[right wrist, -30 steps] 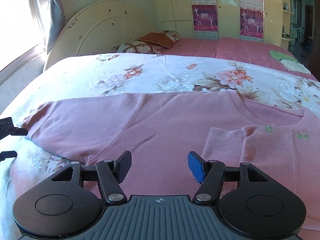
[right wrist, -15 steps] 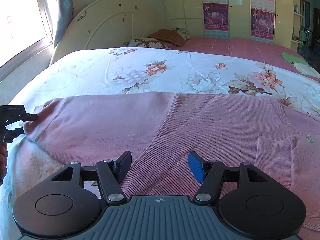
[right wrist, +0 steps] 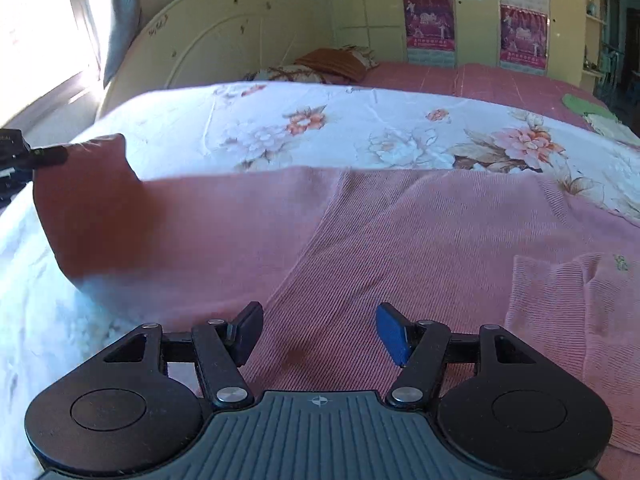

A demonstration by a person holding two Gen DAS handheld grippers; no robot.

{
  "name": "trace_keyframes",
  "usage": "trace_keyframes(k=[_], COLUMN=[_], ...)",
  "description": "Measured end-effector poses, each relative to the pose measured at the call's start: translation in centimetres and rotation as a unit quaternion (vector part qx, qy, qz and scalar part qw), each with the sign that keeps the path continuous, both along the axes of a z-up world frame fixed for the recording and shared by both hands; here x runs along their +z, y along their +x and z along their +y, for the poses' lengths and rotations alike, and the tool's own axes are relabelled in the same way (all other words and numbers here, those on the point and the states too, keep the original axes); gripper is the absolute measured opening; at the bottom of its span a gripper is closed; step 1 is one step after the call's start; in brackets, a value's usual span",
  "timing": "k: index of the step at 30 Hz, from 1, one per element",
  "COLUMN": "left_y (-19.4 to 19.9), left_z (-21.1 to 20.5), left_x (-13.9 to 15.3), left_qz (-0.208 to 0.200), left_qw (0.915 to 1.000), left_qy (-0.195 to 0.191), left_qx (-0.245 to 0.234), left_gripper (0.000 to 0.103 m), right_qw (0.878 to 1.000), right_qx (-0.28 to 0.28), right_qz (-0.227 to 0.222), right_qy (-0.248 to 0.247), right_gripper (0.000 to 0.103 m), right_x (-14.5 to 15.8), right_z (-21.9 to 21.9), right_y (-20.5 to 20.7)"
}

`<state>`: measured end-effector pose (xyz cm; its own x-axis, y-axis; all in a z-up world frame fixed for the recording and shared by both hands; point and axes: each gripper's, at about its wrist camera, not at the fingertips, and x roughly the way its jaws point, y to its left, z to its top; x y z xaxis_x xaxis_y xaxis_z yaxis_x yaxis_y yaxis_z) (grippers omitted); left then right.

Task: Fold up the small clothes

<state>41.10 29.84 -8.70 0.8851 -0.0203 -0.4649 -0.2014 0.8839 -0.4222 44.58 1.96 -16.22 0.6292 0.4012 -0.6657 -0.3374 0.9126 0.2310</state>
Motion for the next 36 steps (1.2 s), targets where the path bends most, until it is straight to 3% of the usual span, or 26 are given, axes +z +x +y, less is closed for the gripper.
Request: trace_keyframes(k=[5, 9, 12, 14, 17, 18, 21, 24, 27, 31, 36], left_y=[1.2, 2.1, 2.6, 2.6, 2.1, 1.5, 0.1, -0.1, -0.4, -0.5, -0.5], left_z=[-10.3, -18.6, -23.6, -25.9, -27.5, -27.8, -26.7, -25.2, -22.0, -17.1, -12.9], left_x=[0.8, -1.5, -4.5, -6.9, -8.3, -7.9, -6.4, -4.4, -4.0, -5.2, -7.1], left_qz=[-0.010, 0.009, 0.045, 0.082, 0.120, 0.115, 0.084, 0.067, 0.076, 0.107, 0.135], left_qw=[0.9920, 0.9767, 0.9622, 0.9516, 0.9390, 0.9383, 0.9477, 0.9562, 0.9664, 0.9755, 0.9806], left_qy=[-0.007, -0.010, 0.002, 0.024, 0.050, 0.057, 0.071, 0.077, 0.087, 0.111, 0.102], left_qx=[-0.125, -0.214, -0.268, -0.295, -0.319, -0.321, -0.300, -0.274, -0.229, -0.156, -0.098], left_gripper=[0.012, 0.012, 0.013, 0.018, 0.035, 0.049, 0.084, 0.086, 0.086, 0.084, 0.082], right_qw=[0.999, 0.995, 0.990, 0.988, 0.987, 0.987, 0.986, 0.988, 0.990, 0.991, 0.981], right_qx=[-0.042, -0.099, -0.137, -0.153, -0.162, -0.162, -0.162, -0.147, -0.122, -0.115, -0.128], right_qz=[-0.019, -0.025, -0.014, 0.005, 0.014, 0.014, 0.011, 0.004, 0.011, 0.029, 0.052], right_qy=[0.017, 0.002, -0.010, -0.005, 0.008, 0.017, 0.038, 0.047, 0.065, 0.066, 0.137], right_gripper=[0.063, 0.063, 0.063, 0.063, 0.063, 0.063, 0.063, 0.063, 0.063, 0.063, 0.063], right_x=[2.6, 3.6, 3.2, 2.7, 2.6, 2.6, 2.9, 3.3, 3.1, 2.2, 1.9], right_z=[-5.2, -11.1, -15.1, -17.3, -19.1, -19.5, -20.2, -19.5, -18.2, -16.9, -18.0], right_y=[-0.8, -2.1, -3.0, -3.6, -4.3, -4.5, -5.1, -5.1, -4.8, -4.1, -3.6])
